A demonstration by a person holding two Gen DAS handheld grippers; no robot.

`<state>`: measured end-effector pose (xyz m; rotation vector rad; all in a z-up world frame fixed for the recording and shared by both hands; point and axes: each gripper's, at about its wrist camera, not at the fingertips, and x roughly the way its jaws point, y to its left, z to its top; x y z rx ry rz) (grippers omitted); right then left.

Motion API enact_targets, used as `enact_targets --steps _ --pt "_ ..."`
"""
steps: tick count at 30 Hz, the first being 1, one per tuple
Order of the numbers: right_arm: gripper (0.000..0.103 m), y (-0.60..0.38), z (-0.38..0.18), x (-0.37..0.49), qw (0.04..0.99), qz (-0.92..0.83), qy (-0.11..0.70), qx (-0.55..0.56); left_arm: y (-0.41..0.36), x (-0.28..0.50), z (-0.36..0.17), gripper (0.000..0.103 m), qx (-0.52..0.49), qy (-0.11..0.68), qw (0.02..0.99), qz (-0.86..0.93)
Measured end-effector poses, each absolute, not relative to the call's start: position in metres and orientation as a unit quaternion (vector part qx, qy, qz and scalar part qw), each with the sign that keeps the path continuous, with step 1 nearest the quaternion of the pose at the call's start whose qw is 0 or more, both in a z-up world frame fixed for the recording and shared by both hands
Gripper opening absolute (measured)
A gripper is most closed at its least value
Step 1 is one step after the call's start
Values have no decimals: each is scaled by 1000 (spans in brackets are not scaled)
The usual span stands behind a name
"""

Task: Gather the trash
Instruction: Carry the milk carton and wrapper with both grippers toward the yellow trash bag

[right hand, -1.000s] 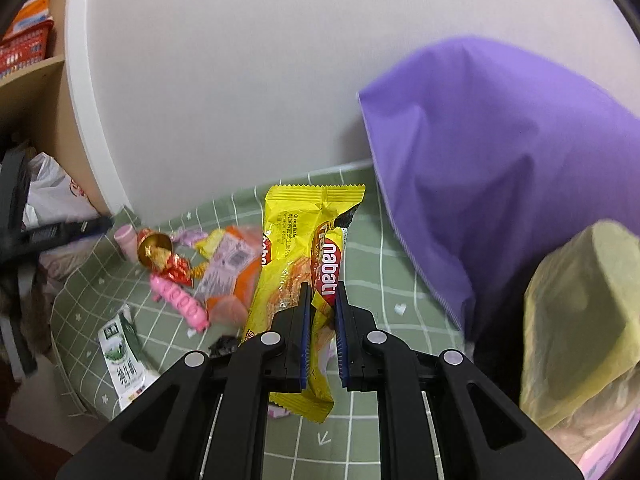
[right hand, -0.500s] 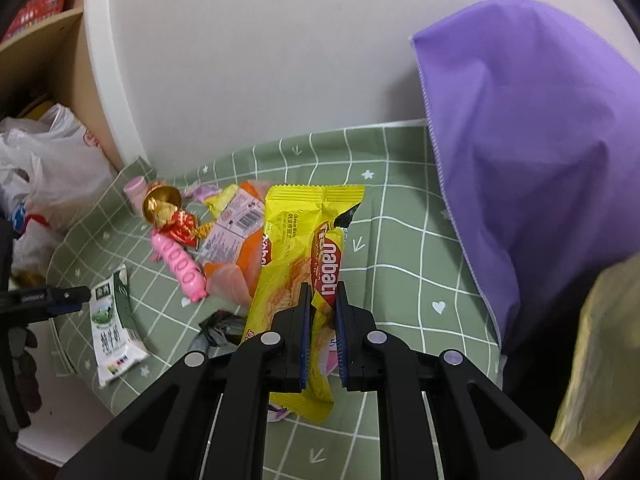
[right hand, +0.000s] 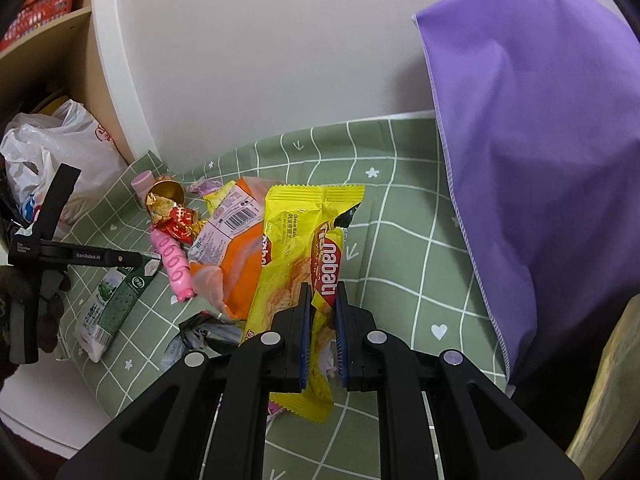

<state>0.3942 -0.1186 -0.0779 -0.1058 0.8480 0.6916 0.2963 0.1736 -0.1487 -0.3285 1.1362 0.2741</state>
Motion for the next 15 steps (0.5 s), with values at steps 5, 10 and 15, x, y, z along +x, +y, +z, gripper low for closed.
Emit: enact_targets --steps 5,10,15 --pt "12 -117 -77 388 858 320 399 -42 158 299 -151 57 -92 551 825 82" --pt "12 -113 -73 380 863 310 397 -33 145 300 -145 57 -58 558 827 31" --pt "12 -107 -73 366 864 299 402 -41 144 300 -137 55 -32 528 848 19"
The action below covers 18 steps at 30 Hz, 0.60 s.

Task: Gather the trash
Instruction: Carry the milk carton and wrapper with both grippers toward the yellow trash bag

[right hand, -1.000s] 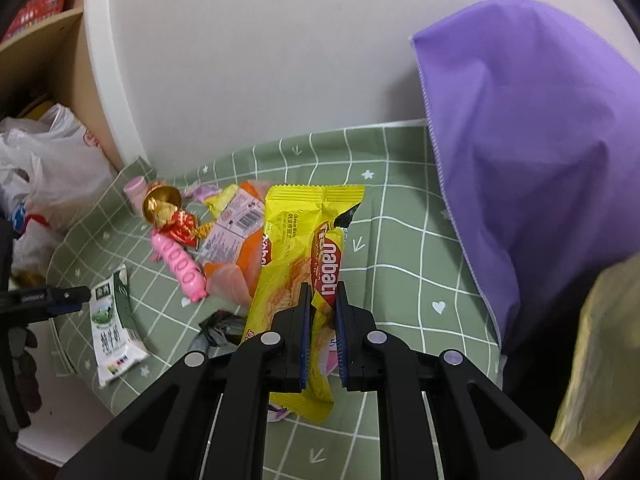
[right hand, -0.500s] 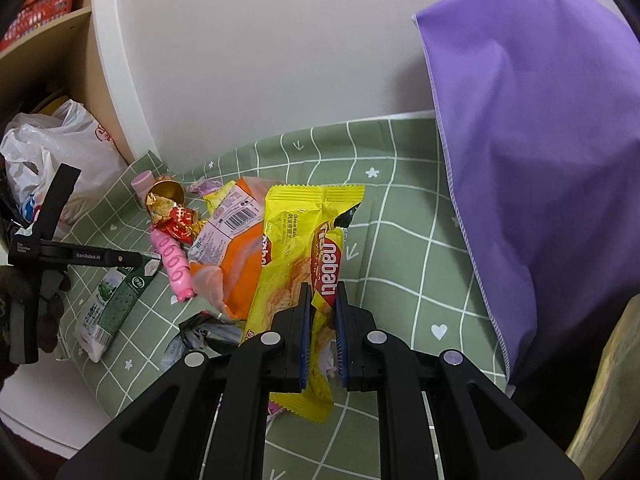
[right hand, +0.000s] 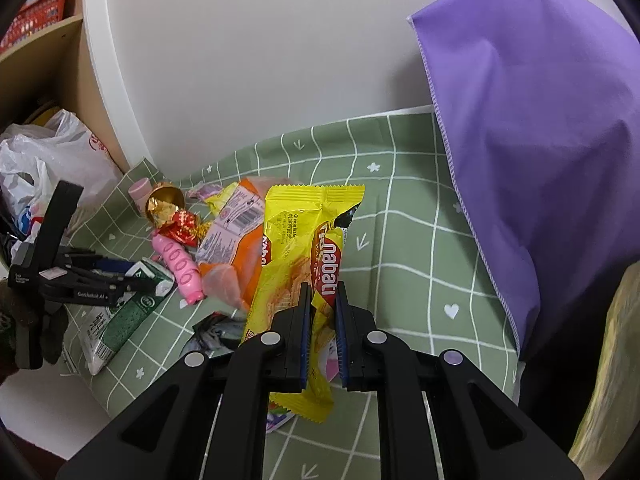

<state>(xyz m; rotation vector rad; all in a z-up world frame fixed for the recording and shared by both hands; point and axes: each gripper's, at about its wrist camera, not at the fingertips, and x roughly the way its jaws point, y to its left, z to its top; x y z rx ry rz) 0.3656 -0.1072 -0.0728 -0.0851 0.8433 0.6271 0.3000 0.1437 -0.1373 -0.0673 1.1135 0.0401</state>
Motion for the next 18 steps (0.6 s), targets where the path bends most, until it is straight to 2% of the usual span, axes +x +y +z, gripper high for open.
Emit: enact_targets --steps 6,11,14,18 --pt "12 -105 -65 346 878 270 393 -51 146 297 -143 54 -52 530 846 -19" --pt "12 -106 -61 331 893 237 380 -45 141 295 -145 54 -28 535 843 -46" --pt "12 -107 -58 323 901 220 371 -36 136 286 -131 53 -11 499 865 -56" --pt "12 -108 -49 312 911 206 356 -31 134 266 -89 53 -40 435 896 -76"
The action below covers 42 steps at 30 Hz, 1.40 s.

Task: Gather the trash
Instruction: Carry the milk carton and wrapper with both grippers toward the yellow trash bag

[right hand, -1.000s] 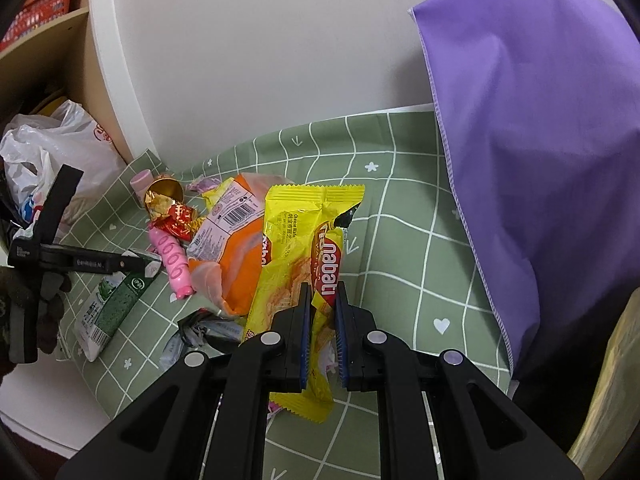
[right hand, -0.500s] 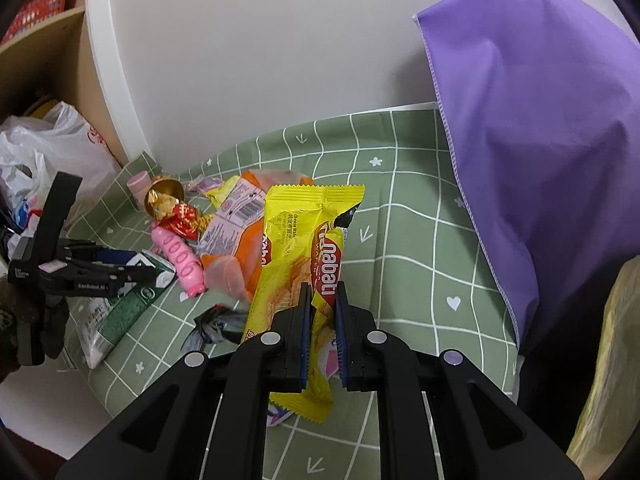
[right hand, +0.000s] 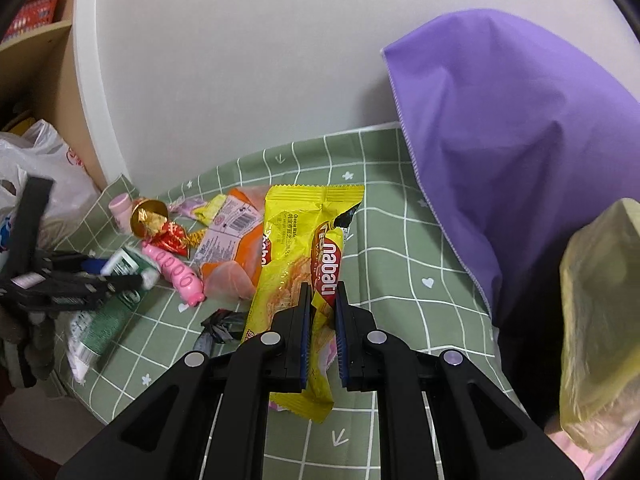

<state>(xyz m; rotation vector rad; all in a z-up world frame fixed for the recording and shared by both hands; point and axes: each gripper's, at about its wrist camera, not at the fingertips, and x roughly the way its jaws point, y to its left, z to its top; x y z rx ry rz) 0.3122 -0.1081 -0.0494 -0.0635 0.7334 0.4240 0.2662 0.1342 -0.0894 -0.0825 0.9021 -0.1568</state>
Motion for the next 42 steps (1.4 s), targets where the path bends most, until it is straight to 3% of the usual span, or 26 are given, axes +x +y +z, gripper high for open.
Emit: enact_targets --steps 6,12,17,25,34,42 --pt "12 -122 -16 305 930 182 318 -23 127 268 -12 53 -90 326 934 -113" --pt "12 -161 22 305 947 149 284 -19 87 282 39 53 -90 272 943 -172" --pt "12 -217 54 309 962 97 256 -18 19 314 69 53 -69 270 930 -239" --pt "12 -352 97 298 974 -50 218 -28 -144 360 120 53 -73 202 885 -414" --pt "12 -447 80 310 963 -123 242 12 -296 403 101 53 -90 228 828 -505" --pt "12 -481 47 341 956 -116 268 34 -345 439 56 54 -104 259 826 -490"
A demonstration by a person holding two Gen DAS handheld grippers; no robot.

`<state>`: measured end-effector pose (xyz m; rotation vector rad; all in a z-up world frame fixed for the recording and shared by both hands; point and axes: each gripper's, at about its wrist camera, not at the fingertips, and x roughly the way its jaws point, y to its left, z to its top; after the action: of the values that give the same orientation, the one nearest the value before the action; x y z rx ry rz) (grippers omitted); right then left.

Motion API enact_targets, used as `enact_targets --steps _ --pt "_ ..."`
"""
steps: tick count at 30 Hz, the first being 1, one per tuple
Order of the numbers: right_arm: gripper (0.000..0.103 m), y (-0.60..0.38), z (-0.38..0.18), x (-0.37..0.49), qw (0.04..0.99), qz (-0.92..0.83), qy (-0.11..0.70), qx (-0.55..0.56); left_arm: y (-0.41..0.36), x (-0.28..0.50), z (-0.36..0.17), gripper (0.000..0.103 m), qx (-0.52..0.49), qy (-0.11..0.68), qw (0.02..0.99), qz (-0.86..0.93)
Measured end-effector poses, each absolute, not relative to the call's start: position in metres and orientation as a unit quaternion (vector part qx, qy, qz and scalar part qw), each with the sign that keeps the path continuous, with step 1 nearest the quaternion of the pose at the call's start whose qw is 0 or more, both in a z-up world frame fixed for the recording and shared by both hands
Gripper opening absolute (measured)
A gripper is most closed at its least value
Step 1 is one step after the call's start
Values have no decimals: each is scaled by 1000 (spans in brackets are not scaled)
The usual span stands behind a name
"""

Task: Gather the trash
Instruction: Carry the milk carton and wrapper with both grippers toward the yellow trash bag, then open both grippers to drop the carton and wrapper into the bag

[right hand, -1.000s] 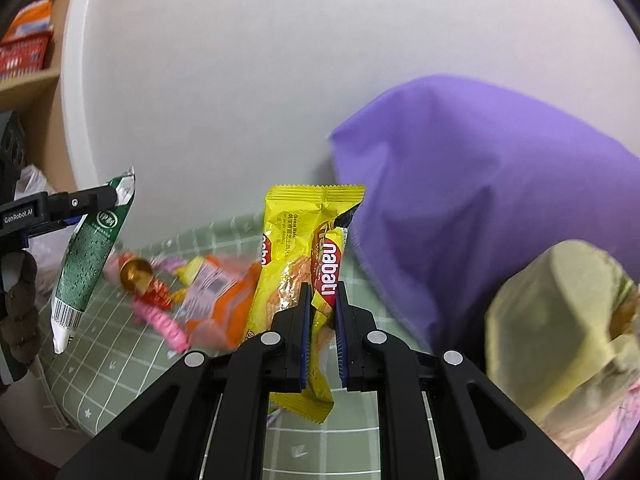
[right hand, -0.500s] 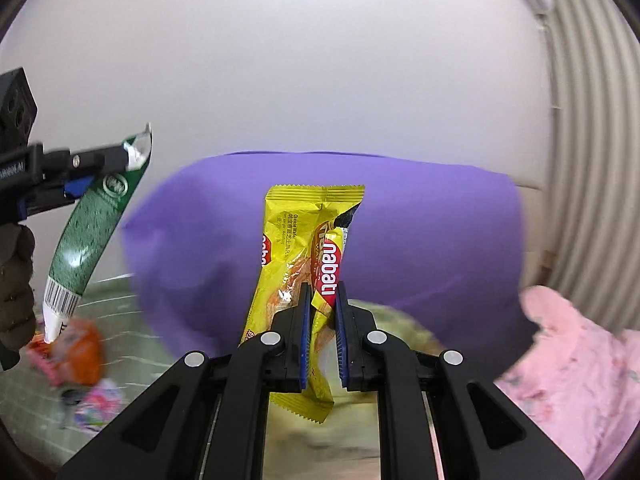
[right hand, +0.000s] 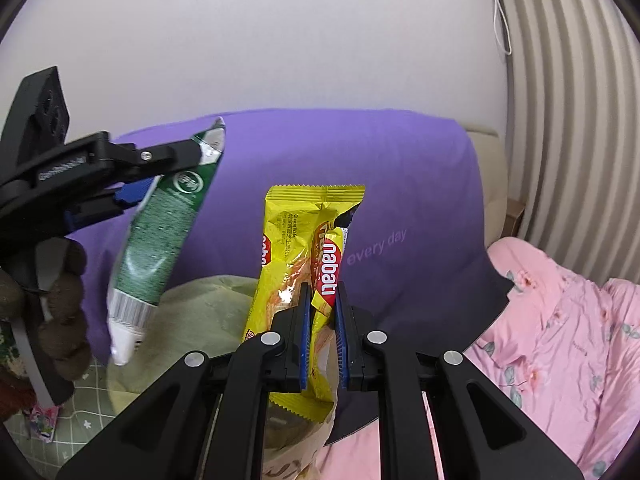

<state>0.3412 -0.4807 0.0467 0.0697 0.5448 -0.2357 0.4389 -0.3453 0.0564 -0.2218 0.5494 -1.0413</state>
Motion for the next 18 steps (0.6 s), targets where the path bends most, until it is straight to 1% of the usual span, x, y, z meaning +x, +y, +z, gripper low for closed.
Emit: enact_targets --steps 2,5,9,13,18 --pt "12 -485 39 349 954 -106 275 48 -346 445 46 54 -110 284 819 -487" --pt "12 -486 27 357 952 -91 286 52 -339 443 35 54 -90 308 820 -474" --pt "12 -473 16 358 949 -76 299 57 -321 436 28 54 -85 309 829 -458" --pt "12 -462 10 356 947 -66 307 64 -305 434 23 54 -91 327 824 -454" --pt "12 -450 3 353 942 -65 321 67 -291 428 25 54 -79 335 821 -456"
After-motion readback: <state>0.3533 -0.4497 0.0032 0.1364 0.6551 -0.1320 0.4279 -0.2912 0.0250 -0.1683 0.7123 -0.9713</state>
